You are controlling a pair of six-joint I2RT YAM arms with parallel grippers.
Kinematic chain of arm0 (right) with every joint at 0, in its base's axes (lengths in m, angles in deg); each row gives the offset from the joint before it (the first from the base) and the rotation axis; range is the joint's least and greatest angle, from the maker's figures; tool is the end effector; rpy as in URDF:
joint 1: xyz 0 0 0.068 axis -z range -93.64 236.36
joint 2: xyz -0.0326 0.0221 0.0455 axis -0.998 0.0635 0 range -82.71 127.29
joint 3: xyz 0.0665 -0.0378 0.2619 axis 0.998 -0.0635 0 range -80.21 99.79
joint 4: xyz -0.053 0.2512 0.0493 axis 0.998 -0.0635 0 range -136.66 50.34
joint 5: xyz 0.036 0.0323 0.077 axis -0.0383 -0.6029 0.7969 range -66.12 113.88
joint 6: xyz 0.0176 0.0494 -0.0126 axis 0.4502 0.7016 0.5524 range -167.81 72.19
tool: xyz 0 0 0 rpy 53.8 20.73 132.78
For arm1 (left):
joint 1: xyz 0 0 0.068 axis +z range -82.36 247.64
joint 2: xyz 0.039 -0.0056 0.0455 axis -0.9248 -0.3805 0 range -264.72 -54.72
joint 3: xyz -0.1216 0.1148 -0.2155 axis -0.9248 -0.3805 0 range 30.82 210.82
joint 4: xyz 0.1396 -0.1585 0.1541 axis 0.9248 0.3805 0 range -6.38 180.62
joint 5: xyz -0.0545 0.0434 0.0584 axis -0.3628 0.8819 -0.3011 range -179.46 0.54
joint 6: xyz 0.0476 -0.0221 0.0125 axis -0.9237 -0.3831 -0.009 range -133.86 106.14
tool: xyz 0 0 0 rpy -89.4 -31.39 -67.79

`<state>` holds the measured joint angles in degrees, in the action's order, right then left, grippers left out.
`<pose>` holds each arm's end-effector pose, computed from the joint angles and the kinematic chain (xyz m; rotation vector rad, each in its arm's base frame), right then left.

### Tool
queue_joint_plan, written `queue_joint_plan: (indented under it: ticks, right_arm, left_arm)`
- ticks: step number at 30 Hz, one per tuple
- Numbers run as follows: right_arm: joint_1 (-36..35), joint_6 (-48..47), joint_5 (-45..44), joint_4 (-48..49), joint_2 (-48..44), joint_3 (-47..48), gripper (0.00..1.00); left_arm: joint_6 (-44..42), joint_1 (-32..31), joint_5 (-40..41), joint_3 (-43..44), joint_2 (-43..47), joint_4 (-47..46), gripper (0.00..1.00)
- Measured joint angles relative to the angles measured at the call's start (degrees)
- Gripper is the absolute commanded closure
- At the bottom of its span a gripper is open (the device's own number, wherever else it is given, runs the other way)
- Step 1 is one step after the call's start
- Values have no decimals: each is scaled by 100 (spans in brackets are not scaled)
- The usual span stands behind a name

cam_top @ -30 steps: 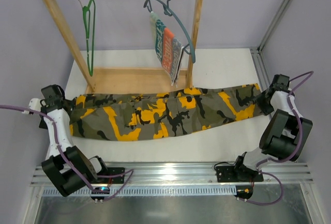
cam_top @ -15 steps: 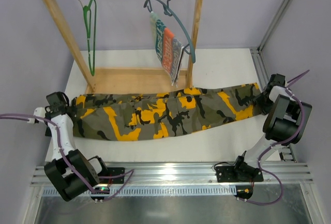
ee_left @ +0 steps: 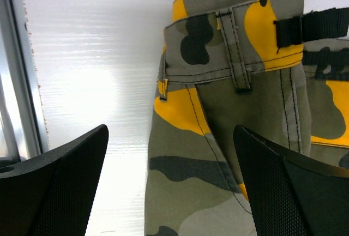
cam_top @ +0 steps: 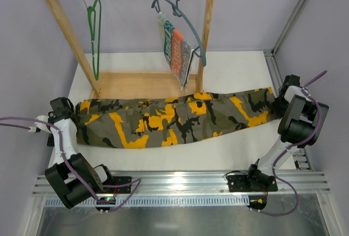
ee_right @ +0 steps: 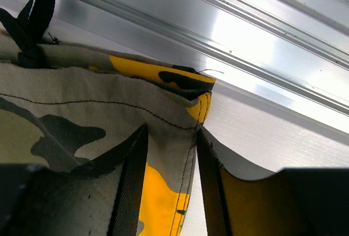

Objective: Place the trousers on the hanger
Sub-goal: Fold the trousers

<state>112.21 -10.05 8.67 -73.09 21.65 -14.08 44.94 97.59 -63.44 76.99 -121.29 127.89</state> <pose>0.3102 -0.1605 0.1620 1.5157 2.3303 -0.3225 0.1749 0.1189 0.2307 -1.8950 1.7453 0.4317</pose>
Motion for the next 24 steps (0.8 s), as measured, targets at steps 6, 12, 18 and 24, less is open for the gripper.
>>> queue_joint_plan:
  ticks: [6, 12, 18, 24]
  right_arm:
    - [-7, 7, -219, -197, -22, 26, 53]
    - [72, -236, -31, -584, -490, -22, 52]
    - [-59, -529, 918, -234, -1062, 122, 53]
    - [-649, -710, 1718, 358, -426, 1139, 54]
  left_arm:
    - [52, 0, 190, 260, 11, 149, 5]
    - [-619, -4, -542, 603, 17, -107, 4]
    - [-1187, -160, -1587, 645, 57, -627, 4]
    - [-1274, -299, -2225, 518, 254, -1075, 4]
